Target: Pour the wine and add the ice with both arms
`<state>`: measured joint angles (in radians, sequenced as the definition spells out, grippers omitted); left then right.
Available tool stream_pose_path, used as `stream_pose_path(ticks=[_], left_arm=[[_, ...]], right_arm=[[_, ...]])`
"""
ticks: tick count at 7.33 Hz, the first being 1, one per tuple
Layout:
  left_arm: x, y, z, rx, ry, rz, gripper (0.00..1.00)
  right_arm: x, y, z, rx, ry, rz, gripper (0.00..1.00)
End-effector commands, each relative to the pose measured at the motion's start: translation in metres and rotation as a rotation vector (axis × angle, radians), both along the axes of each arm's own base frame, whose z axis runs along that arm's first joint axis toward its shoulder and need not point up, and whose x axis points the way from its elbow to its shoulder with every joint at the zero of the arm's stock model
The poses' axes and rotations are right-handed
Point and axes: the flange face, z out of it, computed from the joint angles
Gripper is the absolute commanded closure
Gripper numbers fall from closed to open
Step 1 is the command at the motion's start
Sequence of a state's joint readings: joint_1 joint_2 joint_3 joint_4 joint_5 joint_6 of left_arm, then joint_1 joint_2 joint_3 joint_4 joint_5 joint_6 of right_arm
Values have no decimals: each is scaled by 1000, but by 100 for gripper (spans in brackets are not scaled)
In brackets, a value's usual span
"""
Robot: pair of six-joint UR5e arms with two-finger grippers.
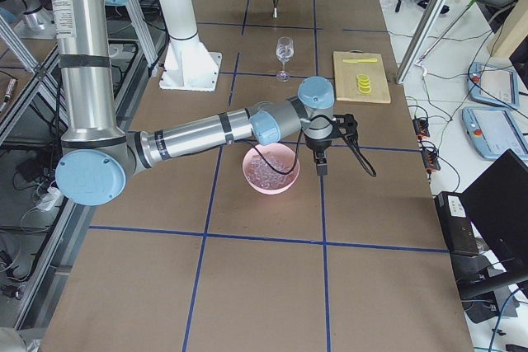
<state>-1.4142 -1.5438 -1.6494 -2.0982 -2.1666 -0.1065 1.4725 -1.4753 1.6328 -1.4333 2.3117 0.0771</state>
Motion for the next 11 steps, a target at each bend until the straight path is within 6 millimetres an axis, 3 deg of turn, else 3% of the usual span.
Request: stream_pose_path(ticks=[1,2,3,4,5,8,9,10,11], left_arm=[[-53,-34,-40,-154,28,3,0],[-45,-18,-28,-258,158,54,0],[-39,13,7,-310,187,77,0],[-14,55,32,-349,175,129,0],[-8,63,40,-302,51,123,0],[-7,56,2,-364,66,125,0],[-5,29,-19,-428,64,117,0],[-22,20,-36,-461,68,80,0],[-45,18,-27,-488,80,34,0]], right_arm=[[20,-9,10,-57,20,-65,0],[21,-4,9,-82,26,-105,0],[19,-1,18,-99,28,-148,0],[20,0,20,-96,31,-159,0],[20,0,21,-99,30,-160,0],[20,1,21,-101,30,-156,0],[19,1,22,-103,28,-153,0],[19,2,23,-104,30,-151,0],[19,4,25,-108,30,-151,0]])
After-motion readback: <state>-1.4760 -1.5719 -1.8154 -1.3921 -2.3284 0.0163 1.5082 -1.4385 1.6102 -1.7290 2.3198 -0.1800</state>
